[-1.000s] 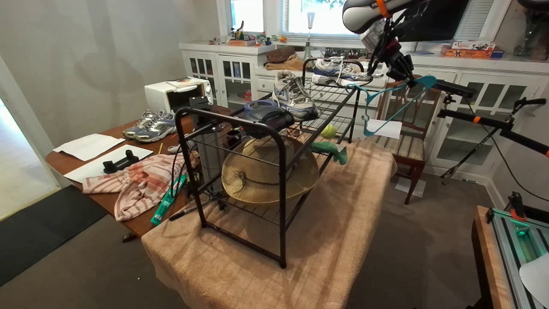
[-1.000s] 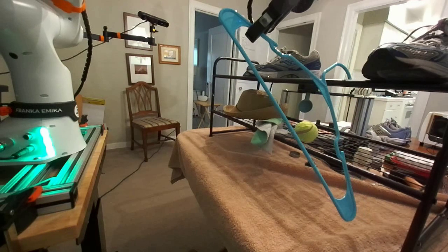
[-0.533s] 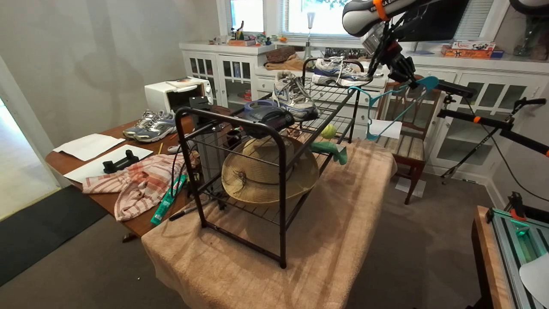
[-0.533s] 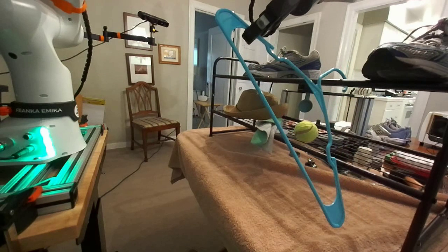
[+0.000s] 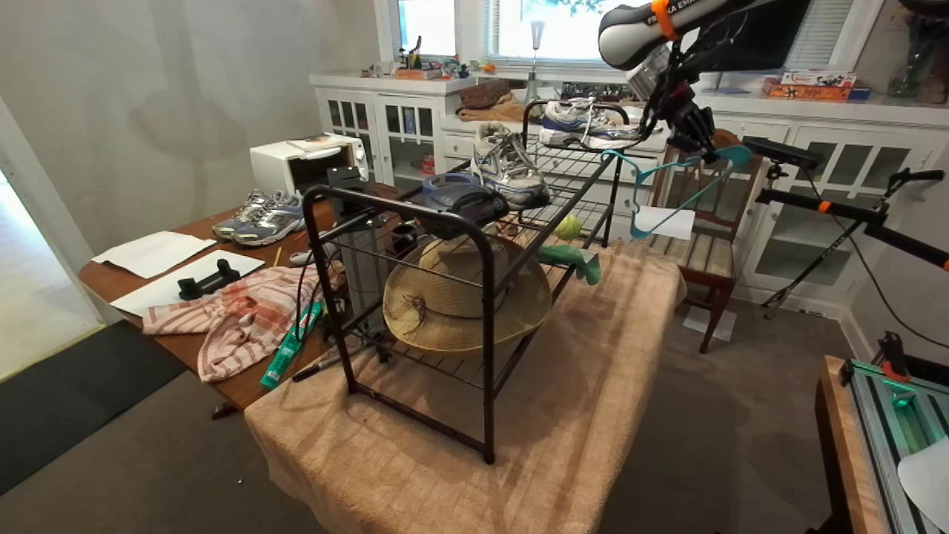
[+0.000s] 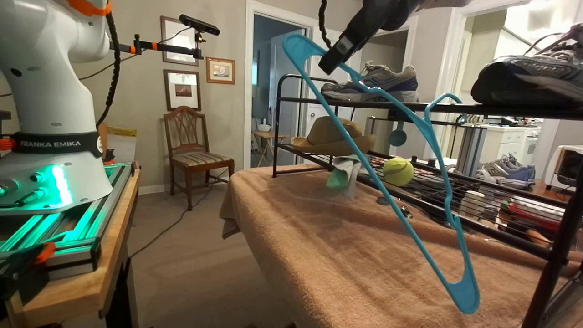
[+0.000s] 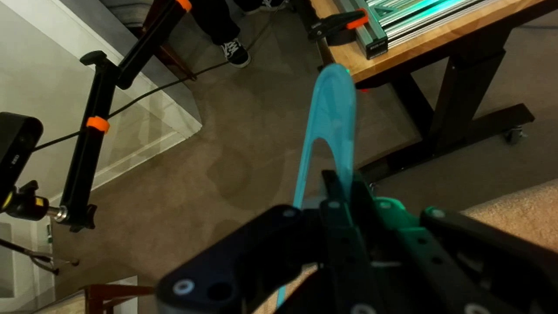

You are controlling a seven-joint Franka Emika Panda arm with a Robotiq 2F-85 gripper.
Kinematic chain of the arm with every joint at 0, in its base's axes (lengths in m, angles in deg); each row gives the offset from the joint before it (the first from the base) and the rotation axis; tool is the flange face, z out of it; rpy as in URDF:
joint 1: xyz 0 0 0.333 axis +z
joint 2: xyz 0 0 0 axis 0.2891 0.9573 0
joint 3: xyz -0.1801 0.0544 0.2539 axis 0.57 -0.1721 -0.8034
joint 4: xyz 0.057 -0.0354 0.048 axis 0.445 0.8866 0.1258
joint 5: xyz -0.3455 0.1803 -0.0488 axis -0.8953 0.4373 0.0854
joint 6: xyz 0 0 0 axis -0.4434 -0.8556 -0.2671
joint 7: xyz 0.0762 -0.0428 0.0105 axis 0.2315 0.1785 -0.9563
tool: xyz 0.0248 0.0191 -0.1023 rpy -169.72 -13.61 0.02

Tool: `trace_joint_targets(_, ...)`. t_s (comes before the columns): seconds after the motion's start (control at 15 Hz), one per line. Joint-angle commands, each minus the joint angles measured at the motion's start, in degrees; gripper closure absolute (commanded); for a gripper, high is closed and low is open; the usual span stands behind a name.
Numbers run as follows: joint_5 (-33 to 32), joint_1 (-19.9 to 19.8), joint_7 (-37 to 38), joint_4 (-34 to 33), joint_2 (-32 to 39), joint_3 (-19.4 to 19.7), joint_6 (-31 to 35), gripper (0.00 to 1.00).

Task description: Hang the clothing hanger on the rack

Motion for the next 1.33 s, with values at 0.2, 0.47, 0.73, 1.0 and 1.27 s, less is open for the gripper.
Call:
trace_joint_targets(0.2, 2.58, 0.75, 8.59, 11.83, -5.28, -0.04, 13.42, 0.98)
trace_joint_targets(0.47, 3.04, 1.50, 12.81, 16.69, -7.33, 0.37, 18.86, 0.98)
trace_joint_targets(0.73, 2.26, 2.38, 15.16, 20.90, -9.12, 0.65, 21.47, 0.87)
trace_joint_targets(1.0, 0.89, 3.58, 17.59, 24.48, -11.26, 0.84, 24.68, 0.44)
trace_joint_targets(1.27, -2.69, 5.48, 21.39, 28.67, -14.72, 1.02, 30.22, 0.13)
